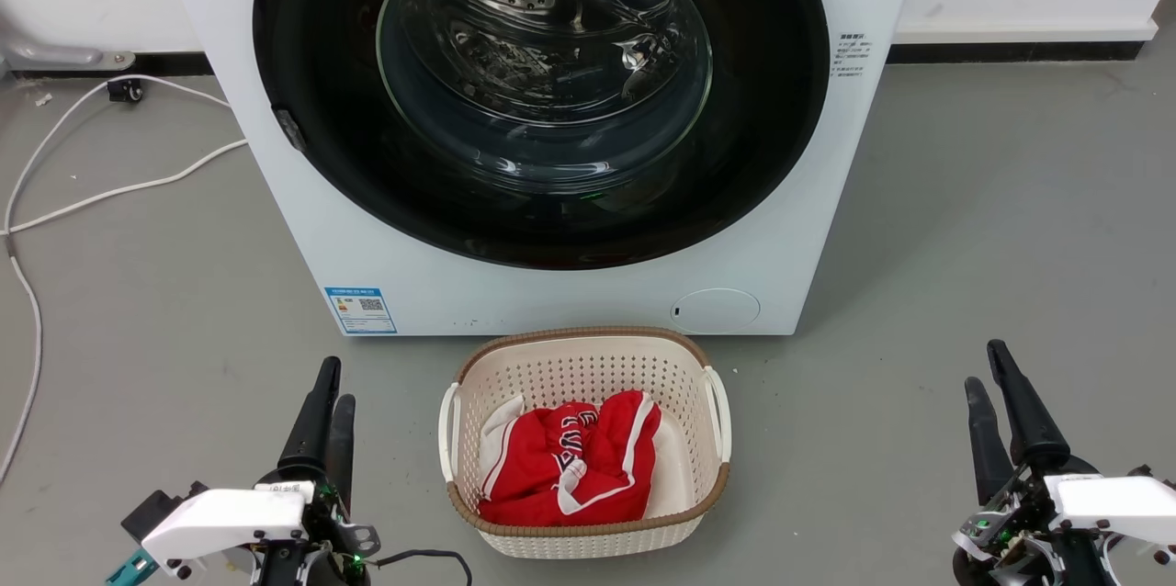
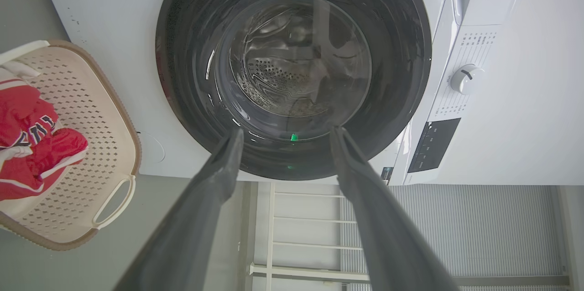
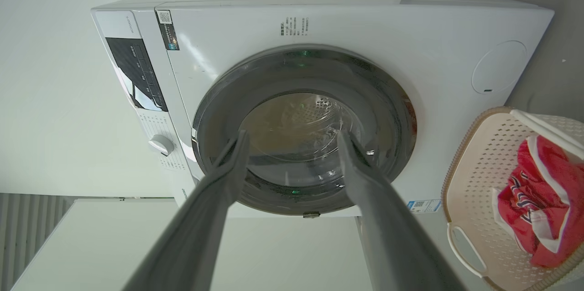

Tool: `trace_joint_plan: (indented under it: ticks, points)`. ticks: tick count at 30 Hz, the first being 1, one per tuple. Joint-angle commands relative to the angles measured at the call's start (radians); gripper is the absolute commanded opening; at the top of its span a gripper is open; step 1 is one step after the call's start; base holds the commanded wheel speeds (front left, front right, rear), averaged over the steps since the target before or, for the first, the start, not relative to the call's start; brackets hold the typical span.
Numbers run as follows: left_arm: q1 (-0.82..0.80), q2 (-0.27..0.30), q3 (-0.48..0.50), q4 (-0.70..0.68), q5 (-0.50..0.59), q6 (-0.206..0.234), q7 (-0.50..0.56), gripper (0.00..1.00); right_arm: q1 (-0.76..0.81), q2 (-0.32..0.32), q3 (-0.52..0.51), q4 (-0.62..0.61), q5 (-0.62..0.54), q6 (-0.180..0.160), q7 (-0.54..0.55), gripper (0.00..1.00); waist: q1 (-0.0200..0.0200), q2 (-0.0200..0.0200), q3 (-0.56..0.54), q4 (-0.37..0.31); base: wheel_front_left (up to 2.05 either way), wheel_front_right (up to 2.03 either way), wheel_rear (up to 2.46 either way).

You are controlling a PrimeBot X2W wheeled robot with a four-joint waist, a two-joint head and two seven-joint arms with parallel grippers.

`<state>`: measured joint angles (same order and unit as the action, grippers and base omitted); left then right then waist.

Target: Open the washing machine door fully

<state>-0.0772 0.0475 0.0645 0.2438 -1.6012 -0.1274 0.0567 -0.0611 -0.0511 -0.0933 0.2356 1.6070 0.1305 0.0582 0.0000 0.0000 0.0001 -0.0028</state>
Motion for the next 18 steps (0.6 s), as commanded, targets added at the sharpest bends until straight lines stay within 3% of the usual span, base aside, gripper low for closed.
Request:
trace_joint_plan:
  ticks: [1,6,18]
  points:
    - [-0.026,0.002,-0.006,-0.033,0.023,-0.001,-0.015,1.0,-0.014,-0.001,0.001,-0.029,-0.02,0.0,-0.016,1.0,0.0,0.0,-0.001,-0.001,0.0,0.0,0.0]
    - [-0.024,0.003,0.0,-0.069,0.087,-0.001,-0.038,1.0,-0.009,-0.001,0.011,-0.054,-0.119,0.0,-0.038,1.0,0.0,0.0,-0.004,-0.005,0.0,0.0,0.0]
    - [-0.02,0.003,-0.008,-0.175,0.435,-0.002,-0.086,1.0,0.006,-0.008,0.057,-0.153,-0.609,0.0,-0.087,1.0,0.0,0.0,-0.007,-0.011,0.0,0.0,0.0]
